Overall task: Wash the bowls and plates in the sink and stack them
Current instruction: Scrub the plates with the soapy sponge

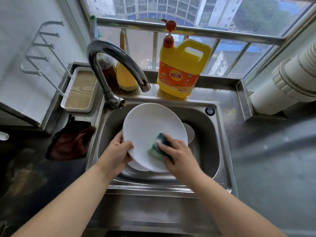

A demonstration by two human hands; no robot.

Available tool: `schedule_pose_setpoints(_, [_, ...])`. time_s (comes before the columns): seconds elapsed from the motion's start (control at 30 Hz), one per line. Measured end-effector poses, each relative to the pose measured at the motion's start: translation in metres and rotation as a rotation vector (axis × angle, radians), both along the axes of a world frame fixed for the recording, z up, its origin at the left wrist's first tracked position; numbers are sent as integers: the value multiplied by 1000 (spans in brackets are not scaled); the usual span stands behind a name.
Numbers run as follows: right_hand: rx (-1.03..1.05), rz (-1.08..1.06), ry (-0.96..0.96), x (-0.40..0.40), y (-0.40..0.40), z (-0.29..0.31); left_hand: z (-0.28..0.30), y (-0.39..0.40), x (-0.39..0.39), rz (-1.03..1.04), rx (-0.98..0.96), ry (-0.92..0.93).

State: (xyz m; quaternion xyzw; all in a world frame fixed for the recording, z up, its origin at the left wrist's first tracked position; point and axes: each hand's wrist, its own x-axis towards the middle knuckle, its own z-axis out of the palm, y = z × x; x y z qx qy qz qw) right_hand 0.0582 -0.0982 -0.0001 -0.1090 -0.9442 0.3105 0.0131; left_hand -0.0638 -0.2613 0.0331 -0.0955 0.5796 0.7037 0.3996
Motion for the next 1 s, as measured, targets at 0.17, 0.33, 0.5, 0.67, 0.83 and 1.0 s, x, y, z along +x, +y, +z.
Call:
schedule_pose_setpoints(0.17, [162, -181, -206, -6, 32, -2, 4, -2, -3, -58, -17, -24])
schedule_pose_setpoints(0.33, [-98, -24, -96, -9, -32, 18, 3, 12, -4, -30, 42, 37])
schedule_pose_setpoints(0.5, [-40, 57, -37, 2, -13, 3, -1, 7, -5, -9, 17, 36])
schedule_pose_setpoints(0.67, [183, -166, -156, 4, 36, -15, -3, 0, -11, -29, -12, 18])
schedule_pose_setpoints(0.83, [36, -113, -126, -4, -8, 10, -1, 11, -12, 18, 32, 19])
schedule_pose_setpoints(1.0, [74, 105, -108, 9, -22, 19, -3, 6, -19, -12, -38, 24])
